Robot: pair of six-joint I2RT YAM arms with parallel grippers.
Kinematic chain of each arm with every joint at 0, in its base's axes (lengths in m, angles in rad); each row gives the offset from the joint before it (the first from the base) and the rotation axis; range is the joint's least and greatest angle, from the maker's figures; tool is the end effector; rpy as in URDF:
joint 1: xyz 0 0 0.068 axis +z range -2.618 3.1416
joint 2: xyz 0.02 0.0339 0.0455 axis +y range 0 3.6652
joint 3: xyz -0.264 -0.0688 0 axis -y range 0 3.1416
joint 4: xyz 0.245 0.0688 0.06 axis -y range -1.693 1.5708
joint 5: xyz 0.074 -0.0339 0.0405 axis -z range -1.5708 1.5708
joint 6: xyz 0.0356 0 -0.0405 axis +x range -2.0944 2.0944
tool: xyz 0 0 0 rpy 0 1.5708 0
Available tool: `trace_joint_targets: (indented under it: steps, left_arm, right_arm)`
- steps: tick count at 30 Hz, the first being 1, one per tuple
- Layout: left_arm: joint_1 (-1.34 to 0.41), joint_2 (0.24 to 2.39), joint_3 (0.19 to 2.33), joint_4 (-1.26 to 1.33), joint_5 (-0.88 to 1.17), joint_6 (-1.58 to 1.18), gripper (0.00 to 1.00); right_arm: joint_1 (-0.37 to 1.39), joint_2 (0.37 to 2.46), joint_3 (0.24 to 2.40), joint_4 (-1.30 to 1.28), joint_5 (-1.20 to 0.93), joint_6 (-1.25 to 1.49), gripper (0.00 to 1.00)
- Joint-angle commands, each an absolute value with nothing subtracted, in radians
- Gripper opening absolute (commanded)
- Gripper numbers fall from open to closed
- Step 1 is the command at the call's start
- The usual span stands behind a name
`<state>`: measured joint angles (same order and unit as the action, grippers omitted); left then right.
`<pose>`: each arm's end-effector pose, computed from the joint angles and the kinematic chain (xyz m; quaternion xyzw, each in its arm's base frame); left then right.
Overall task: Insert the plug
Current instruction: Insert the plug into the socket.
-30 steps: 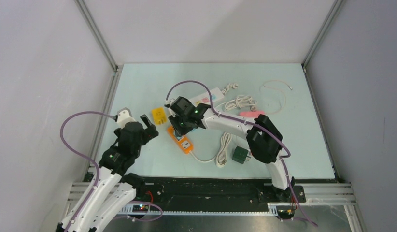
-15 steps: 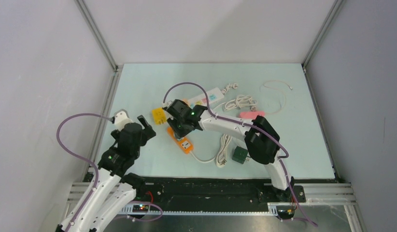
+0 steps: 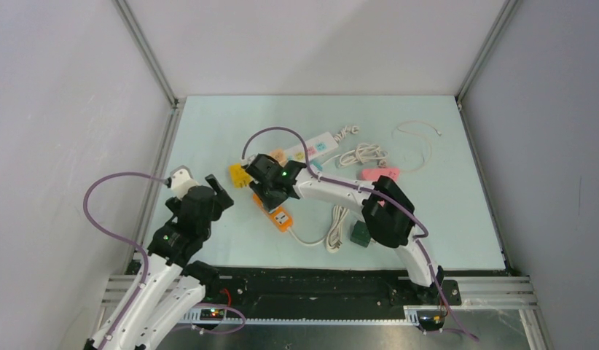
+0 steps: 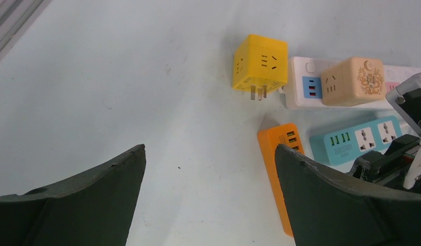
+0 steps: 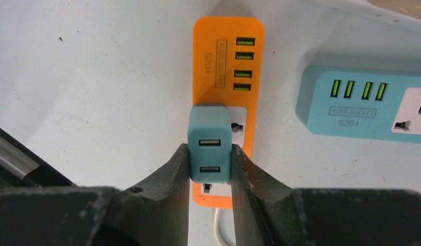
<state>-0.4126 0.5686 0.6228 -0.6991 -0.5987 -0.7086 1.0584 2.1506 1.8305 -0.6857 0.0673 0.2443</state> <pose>0.1194 -0.0304 0.2667 -0.2563 0.8262 -0.0034 0.5017 0.2348 0.4126 0.2217 -0.3714 0.8851 0.1432 0.2411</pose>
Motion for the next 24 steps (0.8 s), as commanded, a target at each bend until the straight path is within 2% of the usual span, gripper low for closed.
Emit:
trace_joint_targets:
  steps: [1, 24]
  left_arm:
    - [-0.405, 0.577, 0.641, -0.710, -0.674, -0.747, 1.00]
    - [-0.404, 0.556, 0.657, -0.760, -0.767, -0.784, 1.00]
  right_arm:
    - [1.075, 2.192, 1.860, -0.736, 0.132, 0.222, 0.00]
    - [1.107, 2.324, 1.895, -0.857, 0.272, 0.257, 0.02]
